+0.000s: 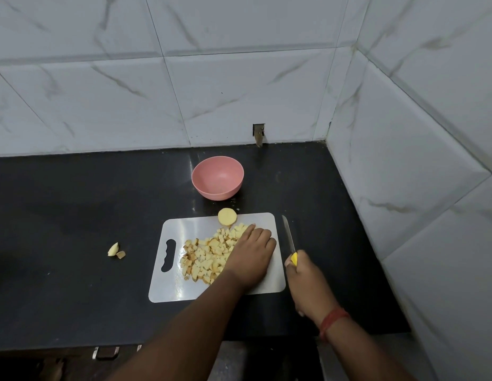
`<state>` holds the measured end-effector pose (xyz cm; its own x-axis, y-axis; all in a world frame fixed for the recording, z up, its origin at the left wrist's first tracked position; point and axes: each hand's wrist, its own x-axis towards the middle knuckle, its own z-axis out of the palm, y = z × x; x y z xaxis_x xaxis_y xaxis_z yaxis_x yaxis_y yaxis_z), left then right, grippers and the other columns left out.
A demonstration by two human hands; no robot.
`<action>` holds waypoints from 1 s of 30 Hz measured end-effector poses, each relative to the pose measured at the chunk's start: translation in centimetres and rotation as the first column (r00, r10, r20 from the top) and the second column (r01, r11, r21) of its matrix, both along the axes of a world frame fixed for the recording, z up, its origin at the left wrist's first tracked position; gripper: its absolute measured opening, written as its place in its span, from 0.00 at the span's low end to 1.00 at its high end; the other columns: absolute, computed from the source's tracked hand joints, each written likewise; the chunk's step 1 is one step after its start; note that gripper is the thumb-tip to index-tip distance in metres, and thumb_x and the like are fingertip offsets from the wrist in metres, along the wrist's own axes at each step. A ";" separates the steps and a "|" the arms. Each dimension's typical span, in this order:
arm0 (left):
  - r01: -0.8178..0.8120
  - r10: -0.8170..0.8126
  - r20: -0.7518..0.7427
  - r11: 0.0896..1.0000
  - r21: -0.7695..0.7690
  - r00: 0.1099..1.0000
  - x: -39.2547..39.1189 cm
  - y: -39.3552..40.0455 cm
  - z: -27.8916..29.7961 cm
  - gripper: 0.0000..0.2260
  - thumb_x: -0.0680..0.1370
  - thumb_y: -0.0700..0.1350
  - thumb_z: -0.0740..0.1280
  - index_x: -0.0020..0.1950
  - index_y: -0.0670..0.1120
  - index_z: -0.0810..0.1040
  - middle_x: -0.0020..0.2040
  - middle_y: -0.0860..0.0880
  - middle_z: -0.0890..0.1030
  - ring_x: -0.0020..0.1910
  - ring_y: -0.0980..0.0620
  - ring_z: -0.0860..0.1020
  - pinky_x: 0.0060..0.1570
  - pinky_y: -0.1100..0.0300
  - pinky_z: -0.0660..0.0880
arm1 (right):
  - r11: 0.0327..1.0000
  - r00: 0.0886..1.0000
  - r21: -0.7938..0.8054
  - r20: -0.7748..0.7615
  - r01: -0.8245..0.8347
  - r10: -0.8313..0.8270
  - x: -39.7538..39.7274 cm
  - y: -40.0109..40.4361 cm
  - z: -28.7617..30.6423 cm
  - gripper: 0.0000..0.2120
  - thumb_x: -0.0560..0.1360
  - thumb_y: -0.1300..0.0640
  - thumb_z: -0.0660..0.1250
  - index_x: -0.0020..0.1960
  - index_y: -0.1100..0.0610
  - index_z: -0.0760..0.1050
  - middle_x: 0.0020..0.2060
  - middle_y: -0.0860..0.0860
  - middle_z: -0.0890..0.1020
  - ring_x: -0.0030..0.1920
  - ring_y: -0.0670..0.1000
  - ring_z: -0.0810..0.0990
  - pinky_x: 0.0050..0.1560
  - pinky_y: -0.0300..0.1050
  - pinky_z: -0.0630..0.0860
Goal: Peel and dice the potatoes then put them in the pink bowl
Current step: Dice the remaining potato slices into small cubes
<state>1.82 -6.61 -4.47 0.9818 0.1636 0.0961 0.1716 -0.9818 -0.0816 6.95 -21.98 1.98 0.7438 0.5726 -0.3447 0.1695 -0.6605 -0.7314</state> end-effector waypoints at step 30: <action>-0.476 0.490 -0.060 0.800 -0.365 0.870 0.8 9.8 2.4 0.20 0.78 0.41 0.71 0.70 0.47 0.75 0.63 0.48 0.70 0.57 0.47 0.75 0.57 0.49 0.79 | 0.804 0.942 -0.505 -0.062 -0.314 0.329 -1.1 2.2 -0.6 0.17 0.79 0.64 0.57 0.67 0.62 0.63 0.51 0.57 0.77 0.49 0.55 0.79 0.40 0.42 0.73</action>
